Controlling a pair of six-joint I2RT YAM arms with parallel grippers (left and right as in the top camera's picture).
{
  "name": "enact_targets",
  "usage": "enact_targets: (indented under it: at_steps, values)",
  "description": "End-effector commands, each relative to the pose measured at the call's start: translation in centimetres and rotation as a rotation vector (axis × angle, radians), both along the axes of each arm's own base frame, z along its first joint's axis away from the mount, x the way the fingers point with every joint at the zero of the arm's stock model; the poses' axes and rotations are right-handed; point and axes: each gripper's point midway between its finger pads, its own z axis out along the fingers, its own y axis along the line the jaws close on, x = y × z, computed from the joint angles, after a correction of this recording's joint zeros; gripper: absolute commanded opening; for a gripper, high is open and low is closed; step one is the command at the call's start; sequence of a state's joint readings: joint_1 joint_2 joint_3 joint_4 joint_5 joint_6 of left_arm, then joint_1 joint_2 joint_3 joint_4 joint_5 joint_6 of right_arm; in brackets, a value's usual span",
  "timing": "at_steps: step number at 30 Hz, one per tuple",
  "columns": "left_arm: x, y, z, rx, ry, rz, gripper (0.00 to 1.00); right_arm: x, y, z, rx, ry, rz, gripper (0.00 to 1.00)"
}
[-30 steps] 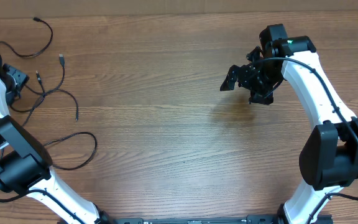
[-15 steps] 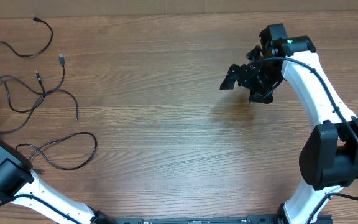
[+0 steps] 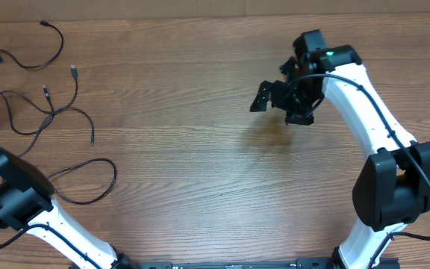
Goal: Untangle cables
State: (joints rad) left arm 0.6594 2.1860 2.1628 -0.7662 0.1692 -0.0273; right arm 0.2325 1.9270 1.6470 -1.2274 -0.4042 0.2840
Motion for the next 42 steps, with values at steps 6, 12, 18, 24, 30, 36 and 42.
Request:
enact_targets:
  at_steps: [6,12,18,24,30,36,42]
  values:
    - [-1.3,0.2,-11.1,-0.185,0.104,0.273,1.00,-1.2,4.3,1.1,-0.006,-0.082,0.120,1.00]
    - [-0.8,-1.1,-17.8,-0.284,0.181,0.325,0.91,-1.9,5.4,1.1,-0.006,-0.079,0.152,1.00]
    - [0.6,-1.2,-20.6,-0.316,0.151,0.307,0.80,-2.3,5.4,1.0,-0.010,-0.064,0.156,1.00]
    - [2.1,-1.9,-21.6,-0.355,0.105,0.262,0.58,-2.3,5.4,1.0,-0.010,-0.065,0.156,1.00]
    - [2.3,-3.0,-23.4,-0.359,0.138,0.240,0.42,-2.3,5.4,1.0,-0.010,-0.065,0.156,1.00]
    - [1.5,-3.6,-24.8,-0.354,0.198,0.204,0.22,-2.3,5.4,1.0,-0.010,-0.066,0.157,1.00]
    - [0.5,-3.2,-24.0,-0.343,0.226,0.185,0.04,-2.4,5.4,1.0,-0.010,-0.064,0.156,1.00]
